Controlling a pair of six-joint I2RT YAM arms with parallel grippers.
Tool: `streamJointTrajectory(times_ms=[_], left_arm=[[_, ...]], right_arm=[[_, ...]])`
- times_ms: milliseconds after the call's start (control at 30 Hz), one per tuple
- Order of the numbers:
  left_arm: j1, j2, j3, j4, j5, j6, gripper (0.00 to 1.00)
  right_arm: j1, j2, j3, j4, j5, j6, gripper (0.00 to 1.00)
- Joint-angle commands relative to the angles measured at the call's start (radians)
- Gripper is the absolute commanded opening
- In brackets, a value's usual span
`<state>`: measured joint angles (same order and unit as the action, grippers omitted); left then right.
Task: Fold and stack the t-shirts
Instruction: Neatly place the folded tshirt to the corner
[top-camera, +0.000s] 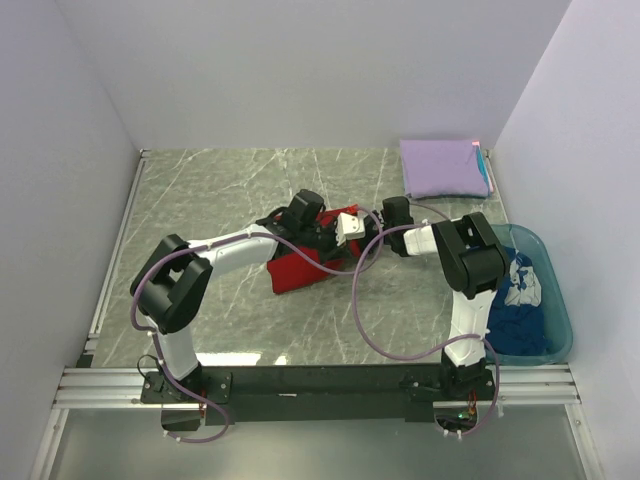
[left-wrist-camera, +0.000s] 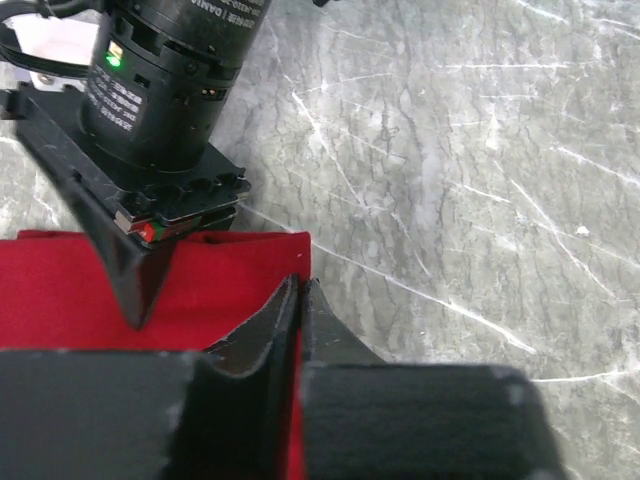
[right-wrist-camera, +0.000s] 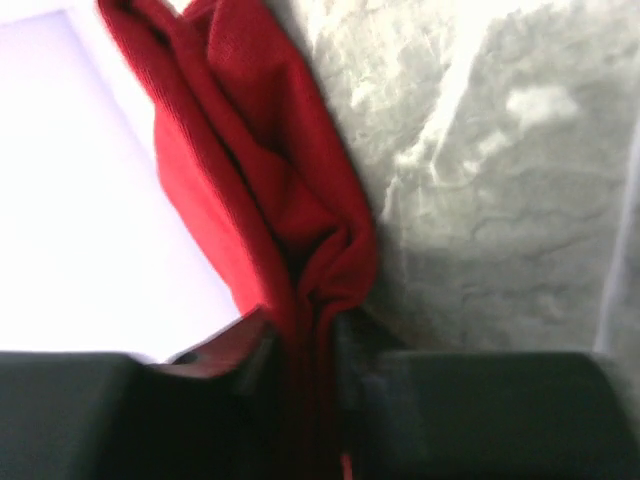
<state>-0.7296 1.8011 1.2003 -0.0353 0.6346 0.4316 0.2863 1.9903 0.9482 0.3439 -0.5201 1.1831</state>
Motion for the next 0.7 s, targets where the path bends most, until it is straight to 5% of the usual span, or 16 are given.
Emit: streamJointTrajectory(times_ms=[0, 33, 133, 267, 433, 567, 667], left_arm=[[-0.004, -0.014, 0.024, 0.000, 0.047, -0.002, 0.09], [-0.002, -0.020, 0.022, -0.006, 0.045, -0.004, 0.23], [0.021, -0.067, -0.004, -0.012, 0.039, -0.040, 0.43], [0.110, -0.132, -0.016, -0.066, 0.045, -0.126, 0.50], [0.200, -0.190, -0.024, -0.202, 0.024, -0.162, 0.62], [0.262, -0.227, -0.041, -0.245, -0.007, -0.172, 0.94], [0.277, -0.235, -0.038, -0.287, -0.053, -0.180, 0.99]], right_arm=[[0.004, 0.021, 0.030, -0.009, 0.075, -0.042, 0.22], [0.004, 0.013, 0.043, -0.019, 0.075, -0.063, 0.16], [-0.002, -0.011, 0.136, -0.144, 0.083, -0.219, 0.00], [-0.006, -0.012, 0.351, -0.374, 0.140, -0.596, 0.00], [-0.041, 0.054, 0.645, -0.589, 0.198, -0.880, 0.00], [-0.075, 0.110, 0.796, -0.671, 0.241, -1.094, 0.00], [-0.091, 0.159, 0.905, -0.698, 0.288, -1.207, 0.00]])
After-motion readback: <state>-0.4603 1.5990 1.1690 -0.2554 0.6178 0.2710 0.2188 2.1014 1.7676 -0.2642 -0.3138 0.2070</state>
